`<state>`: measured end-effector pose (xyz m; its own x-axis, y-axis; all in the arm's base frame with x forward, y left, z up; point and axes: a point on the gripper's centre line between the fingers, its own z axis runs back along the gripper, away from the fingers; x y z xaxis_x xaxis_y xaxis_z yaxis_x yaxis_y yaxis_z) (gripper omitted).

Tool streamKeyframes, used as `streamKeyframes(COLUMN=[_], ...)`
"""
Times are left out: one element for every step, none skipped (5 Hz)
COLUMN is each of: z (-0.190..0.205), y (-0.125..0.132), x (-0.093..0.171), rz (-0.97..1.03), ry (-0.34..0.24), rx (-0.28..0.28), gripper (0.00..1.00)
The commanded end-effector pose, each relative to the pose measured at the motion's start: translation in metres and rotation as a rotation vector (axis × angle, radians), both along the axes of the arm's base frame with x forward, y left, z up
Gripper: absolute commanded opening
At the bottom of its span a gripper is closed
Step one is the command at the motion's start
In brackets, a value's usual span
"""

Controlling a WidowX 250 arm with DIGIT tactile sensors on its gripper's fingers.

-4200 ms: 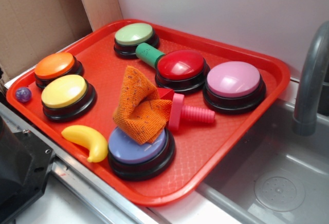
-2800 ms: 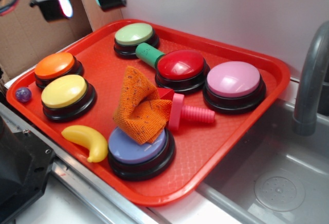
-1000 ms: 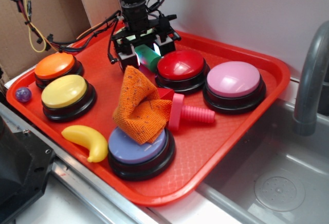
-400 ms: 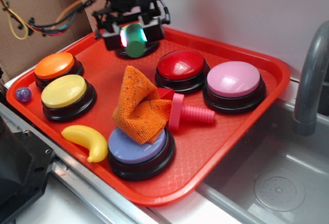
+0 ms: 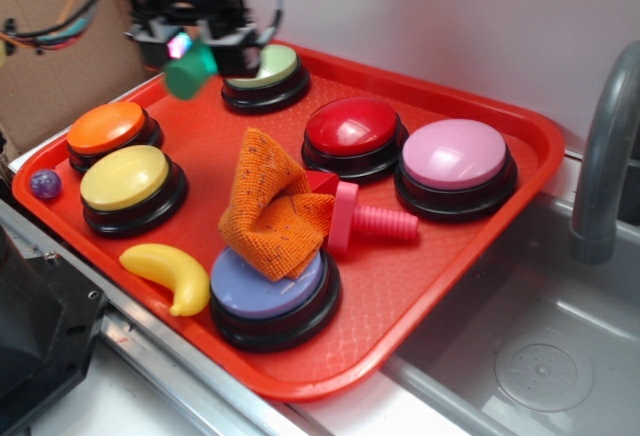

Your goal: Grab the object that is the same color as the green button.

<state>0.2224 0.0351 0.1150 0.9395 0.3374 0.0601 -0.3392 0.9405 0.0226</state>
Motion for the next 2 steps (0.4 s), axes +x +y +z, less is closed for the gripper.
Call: streamKeyframes(z=[0.021,0.025], y=[0.019,0.026], x=[-0.011,-0.001], rz=[-0.083,-0.032], ry=[-0.059,-0.032], rx=[0.001,-0.018], gripper=[0.00,0.00])
